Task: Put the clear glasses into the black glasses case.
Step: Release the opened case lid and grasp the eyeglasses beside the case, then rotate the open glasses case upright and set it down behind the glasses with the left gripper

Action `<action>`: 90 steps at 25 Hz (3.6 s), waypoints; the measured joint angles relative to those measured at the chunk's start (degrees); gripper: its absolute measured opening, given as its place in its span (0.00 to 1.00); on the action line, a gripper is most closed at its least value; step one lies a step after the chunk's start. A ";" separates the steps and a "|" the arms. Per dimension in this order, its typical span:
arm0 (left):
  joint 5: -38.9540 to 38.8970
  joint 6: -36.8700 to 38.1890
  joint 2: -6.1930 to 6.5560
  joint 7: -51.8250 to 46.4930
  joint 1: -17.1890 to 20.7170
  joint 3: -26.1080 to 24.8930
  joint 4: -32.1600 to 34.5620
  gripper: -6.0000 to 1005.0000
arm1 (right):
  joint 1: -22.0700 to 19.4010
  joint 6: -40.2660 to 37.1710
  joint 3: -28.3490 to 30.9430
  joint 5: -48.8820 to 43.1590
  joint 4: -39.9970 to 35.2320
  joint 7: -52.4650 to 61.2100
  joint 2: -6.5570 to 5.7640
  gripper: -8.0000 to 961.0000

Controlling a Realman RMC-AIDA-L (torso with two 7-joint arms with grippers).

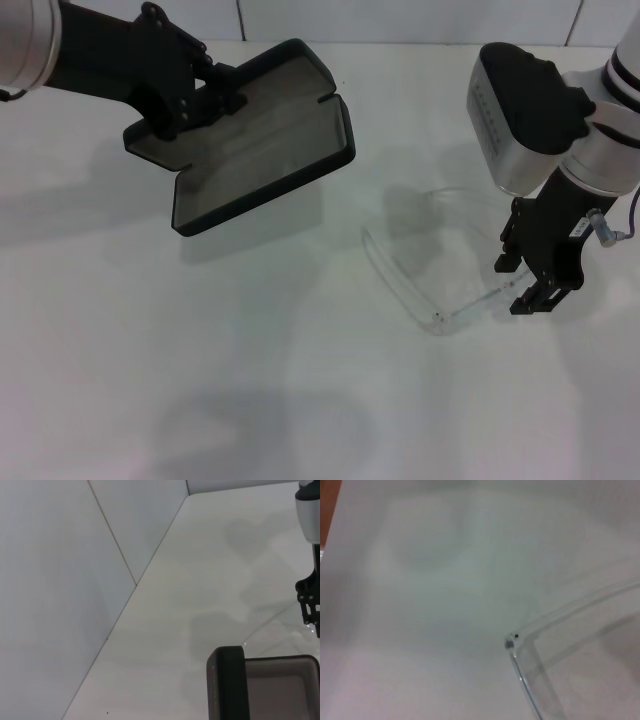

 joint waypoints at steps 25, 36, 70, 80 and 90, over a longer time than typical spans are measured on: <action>0.00 0.08 -0.02 -0.04 0.55 0.00 0.13 0.25 | 0.30 1.41 -0.04 -0.48 2.30 0.55 0.00 0.08; -1.11 2.13 0.04 -0.30 1.28 0.06 1.63 0.26 | -8.16 -6.92 0.56 -2.17 -19.31 8.24 -0.48 0.06; 13.78 -23.64 -0.68 -25.45 0.73 49.18 0.50 0.27 | -15.36 1.11 10.76 -3.07 -34.46 15.71 -0.32 0.06; 14.11 -29.80 -0.75 -27.28 0.96 54.74 -2.01 0.28 | -15.11 0.51 10.57 -0.78 -34.95 15.83 -0.29 0.06; 18.22 -35.56 -0.80 -28.94 0.69 60.04 -3.93 0.28 | -15.51 0.44 10.89 -0.50 -35.16 15.80 -0.30 0.06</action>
